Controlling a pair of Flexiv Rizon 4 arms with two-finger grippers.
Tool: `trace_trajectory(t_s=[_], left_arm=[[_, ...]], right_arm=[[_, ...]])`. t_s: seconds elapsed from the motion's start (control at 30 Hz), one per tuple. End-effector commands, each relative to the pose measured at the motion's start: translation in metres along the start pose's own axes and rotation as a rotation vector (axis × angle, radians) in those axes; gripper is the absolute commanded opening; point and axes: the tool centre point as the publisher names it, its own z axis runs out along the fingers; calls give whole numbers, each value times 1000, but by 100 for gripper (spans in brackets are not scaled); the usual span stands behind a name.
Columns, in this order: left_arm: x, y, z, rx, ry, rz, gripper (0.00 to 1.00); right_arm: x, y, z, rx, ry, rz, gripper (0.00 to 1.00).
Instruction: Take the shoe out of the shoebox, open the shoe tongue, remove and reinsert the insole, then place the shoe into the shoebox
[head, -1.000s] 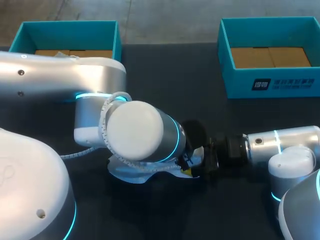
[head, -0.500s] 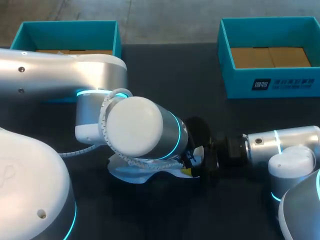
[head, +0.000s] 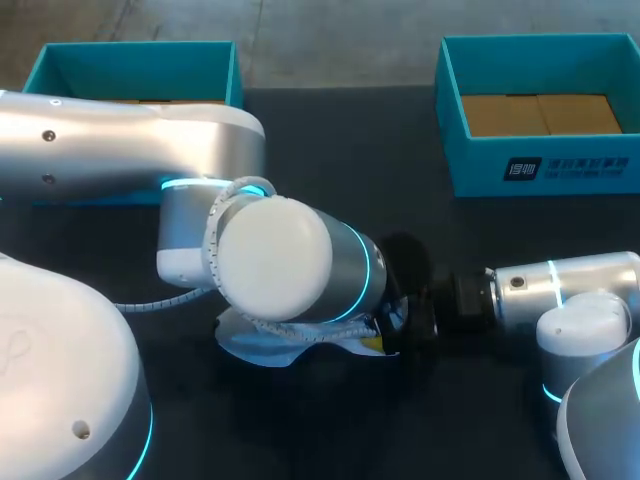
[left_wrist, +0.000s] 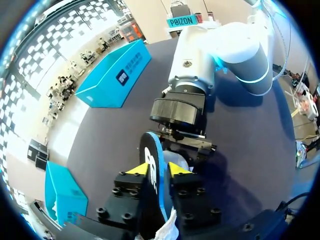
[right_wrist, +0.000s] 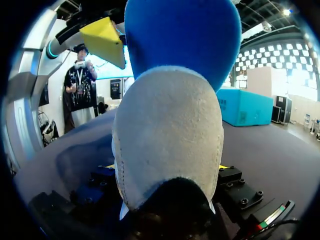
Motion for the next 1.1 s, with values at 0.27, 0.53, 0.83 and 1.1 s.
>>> trace_trajectory(t_s=[0.27,0.53,0.83,1.1], left_arm=[[-2,23,-5,65,-10,-12,42],[-10,29,-4,107,-29,9,40],[-4,32,2,131,-40,46,37],[-4,31,8,151,-68,36,37]], right_arm=[[1,1,0,3,-1,0,0],[1,1,0,3,-1,0,0],[1,1,0,3,-1,0,0],[1,1,0,3,-1,0,0]])
